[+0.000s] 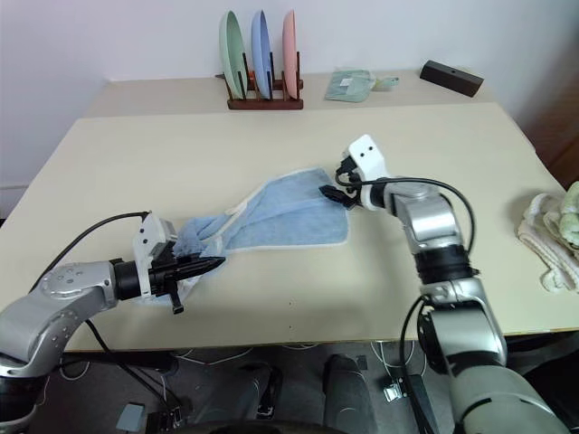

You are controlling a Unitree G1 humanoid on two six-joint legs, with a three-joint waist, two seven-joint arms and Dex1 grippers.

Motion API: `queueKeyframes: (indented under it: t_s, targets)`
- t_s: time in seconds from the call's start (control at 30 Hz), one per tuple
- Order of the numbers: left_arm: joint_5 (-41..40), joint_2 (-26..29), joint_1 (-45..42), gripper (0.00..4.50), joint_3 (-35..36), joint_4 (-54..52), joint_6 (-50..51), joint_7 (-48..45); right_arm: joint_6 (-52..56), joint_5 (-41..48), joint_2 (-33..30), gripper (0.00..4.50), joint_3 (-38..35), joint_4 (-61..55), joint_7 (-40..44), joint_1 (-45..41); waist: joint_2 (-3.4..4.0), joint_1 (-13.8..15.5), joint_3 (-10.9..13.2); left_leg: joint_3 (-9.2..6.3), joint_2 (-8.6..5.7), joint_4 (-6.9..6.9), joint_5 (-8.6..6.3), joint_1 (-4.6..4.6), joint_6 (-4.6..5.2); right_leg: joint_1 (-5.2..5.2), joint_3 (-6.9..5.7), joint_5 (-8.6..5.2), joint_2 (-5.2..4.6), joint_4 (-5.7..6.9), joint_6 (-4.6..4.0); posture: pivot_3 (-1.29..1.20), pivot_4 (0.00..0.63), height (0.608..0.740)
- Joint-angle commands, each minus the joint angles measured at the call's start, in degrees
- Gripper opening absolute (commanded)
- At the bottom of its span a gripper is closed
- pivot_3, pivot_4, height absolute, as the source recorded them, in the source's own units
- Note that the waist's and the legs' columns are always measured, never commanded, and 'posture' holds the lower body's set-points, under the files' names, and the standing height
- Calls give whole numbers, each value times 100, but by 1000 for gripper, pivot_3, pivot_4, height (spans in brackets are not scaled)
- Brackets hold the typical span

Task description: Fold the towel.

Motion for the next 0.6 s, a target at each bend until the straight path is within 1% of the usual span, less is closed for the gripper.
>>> queueKeyframes:
  t_s: [0.03, 0.17, 0.27, 0.33, 0.43, 0.47, 0.6]
  targets:
    - [-13, -35, 12, 0, 107, -232, -86, 98, -353, -200, 30, 3598, 125, 602, -13, -245, 1, -2, 0, 0, 0, 0, 0, 0, 1, 0, 0, 0, 0, -2, 0, 0, 150, 740]
    - [-93, -79, 165, 0, 227, -385, -45, 237, -743, -481, -10, 3598, 444, 1020, 147, -297, 1, -59, 0, 3, 1, 0, -1, 4, 1, 0, 2, 0, 2, 0, 1, 0, 150, 740]
    - [-117, -65, 245, 0, 307, -417, -44, 284, -888, -574, -58, 2860, 553, 1028, 277, -221, 2, -60, -1, 3, 6, 0, -1, 7, 0, 1, 2, 0, 7, 3, 1, 0, 150, 740]
    - [-162, -75, 248, 0, 354, -421, -36, 300, -841, -513, -60, 1930, 512, 968, 331, -173, 1, -50, -1, 3, 6, 0, 0, 8, 0, 1, 3, 0, 10, 4, 1, 0, 150, 740]
    - [-176, -78, 216, 0, 370, -415, -32, 295, -662, -394, -72, 370, 379, 810, 367, -89, 0, -30, -2, 1, 5, 1, 0, 10, 0, 9, 3, 1, 20, 3, 1, 0, 150, 740]
    - [-175, -81, 193, 0, 362, -406, -33, 294, -567, -332, -84, 40, 308, 733, 370, -54, 0, -31, -2, 1, 4, 1, 0, 10, 0, 9, 4, 1, 19, 3, 0, 0, 150, 740]
    - [-160, -121, 100, 0, 346, -375, -93, 298, -269, -175, -288, 40, 130, 181, 505, 205, 1, -20, -2, -1, 5, 1, 0, 8, 0, 7, 3, 1, 20, 2, 0, 0, 150, 740]
